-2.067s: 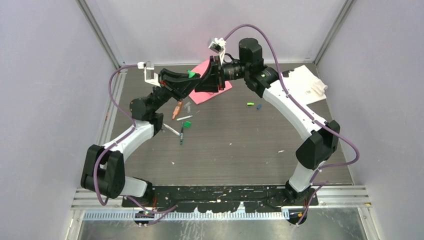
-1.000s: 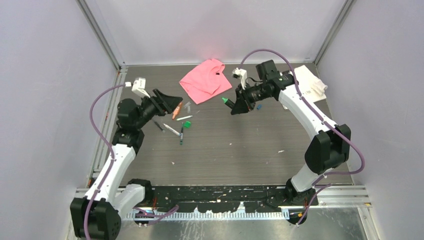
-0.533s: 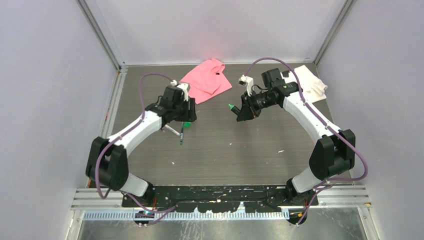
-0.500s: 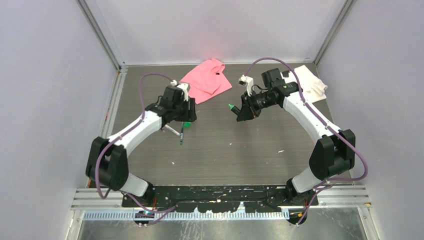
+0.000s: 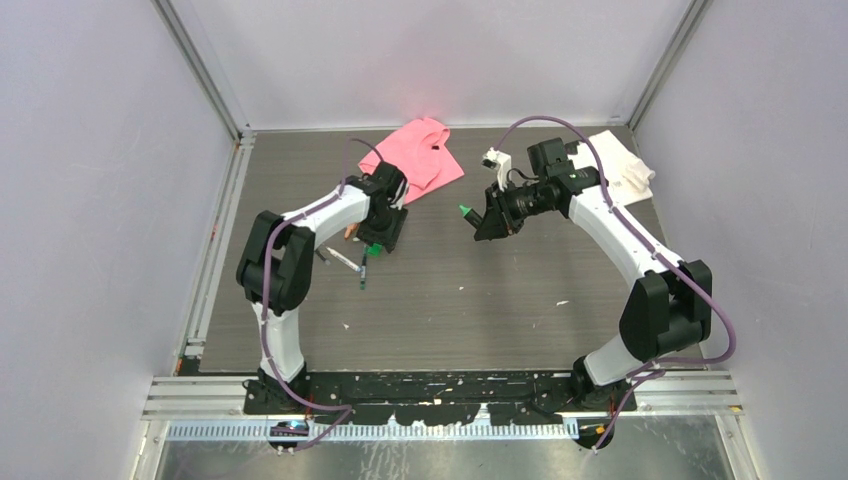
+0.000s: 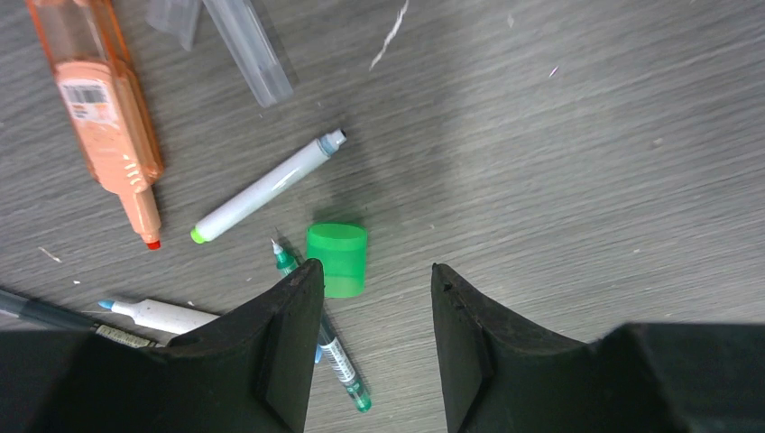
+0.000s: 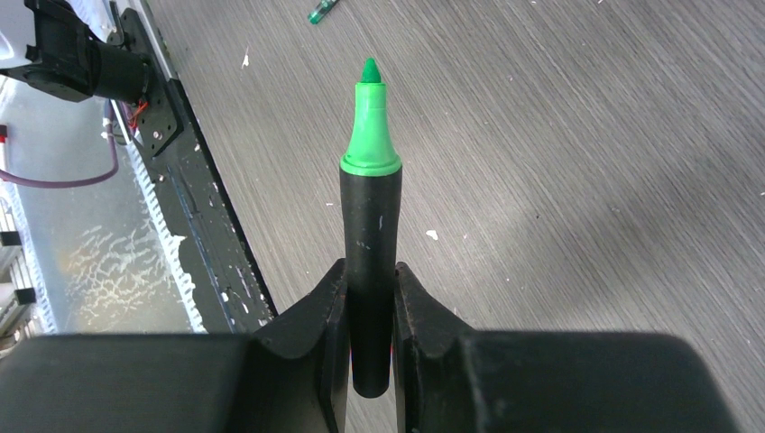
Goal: Insert the pens into the pen caps
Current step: Insert the pen cap onto the pen.
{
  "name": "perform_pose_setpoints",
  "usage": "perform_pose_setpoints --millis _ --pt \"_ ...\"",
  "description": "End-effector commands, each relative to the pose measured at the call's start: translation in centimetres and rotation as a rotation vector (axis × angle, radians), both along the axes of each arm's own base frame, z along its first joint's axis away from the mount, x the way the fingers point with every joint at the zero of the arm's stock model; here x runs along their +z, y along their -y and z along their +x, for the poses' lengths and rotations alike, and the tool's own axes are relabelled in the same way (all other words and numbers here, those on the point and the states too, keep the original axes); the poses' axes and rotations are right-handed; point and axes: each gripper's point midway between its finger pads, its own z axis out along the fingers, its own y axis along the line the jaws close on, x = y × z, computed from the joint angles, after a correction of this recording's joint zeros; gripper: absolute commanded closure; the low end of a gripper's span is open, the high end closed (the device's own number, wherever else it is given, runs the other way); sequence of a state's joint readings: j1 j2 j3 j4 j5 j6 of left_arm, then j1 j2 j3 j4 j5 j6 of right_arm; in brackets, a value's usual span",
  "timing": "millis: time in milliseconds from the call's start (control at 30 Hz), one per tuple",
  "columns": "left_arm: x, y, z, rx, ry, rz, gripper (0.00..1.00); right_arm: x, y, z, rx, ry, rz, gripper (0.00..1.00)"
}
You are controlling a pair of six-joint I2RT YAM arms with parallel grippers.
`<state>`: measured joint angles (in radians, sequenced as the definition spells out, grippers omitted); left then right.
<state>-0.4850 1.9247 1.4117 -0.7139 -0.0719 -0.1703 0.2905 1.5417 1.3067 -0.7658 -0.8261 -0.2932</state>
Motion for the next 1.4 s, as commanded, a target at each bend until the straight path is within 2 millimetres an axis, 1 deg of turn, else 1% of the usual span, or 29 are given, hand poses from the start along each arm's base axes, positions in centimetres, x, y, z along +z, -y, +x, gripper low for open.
perform_pose_setpoints --millis 0,167,367,767,900,1133,1233,1367 --pt "0.4 -0.1 0.2 -0.049 -0.025 0.04 0.5 2.0 -0.2 0.1 0.0 0.063 0.044 0.99" --pt "-0.3 0.0 0.3 -0.06 -0.043 0.049 0.5 1.9 -0.1 0.2 -0.004 0.056 0.047 0.99" --pt "-0.6 -0.2 0.6 -0.064 -0.047 0.068 0.49 1.7 -0.2 0.0 -0.006 0.043 0.051 0.99" --pt "-1.2 -1.0 0.8 0.03 -0.056 0.1 0.48 1.6 -0.2 -0.2 -0.004 0.035 0.058 0.99" --pt "-1.2 -0.9 0.8 0.056 -0.062 0.068 0.48 1.6 -0.2 -0.3 -0.005 0.034 0.059 0.99" --pt "-1.6 -0.6 0.7 0.098 -0.085 0.025 0.5 1.7 -0.2 -0.3 -0.005 0.035 0.062 0.99" --pt "-2.0 -0.9 0.6 0.119 -0.099 0.027 0.54 1.7 -0.2 -0.4 -0.004 0.034 0.063 0.99" --pt "-2.4 -1.2 0.5 0.129 -0.114 0.028 0.54 1.7 -0.2 -0.4 -0.004 0.03 0.063 0.99"
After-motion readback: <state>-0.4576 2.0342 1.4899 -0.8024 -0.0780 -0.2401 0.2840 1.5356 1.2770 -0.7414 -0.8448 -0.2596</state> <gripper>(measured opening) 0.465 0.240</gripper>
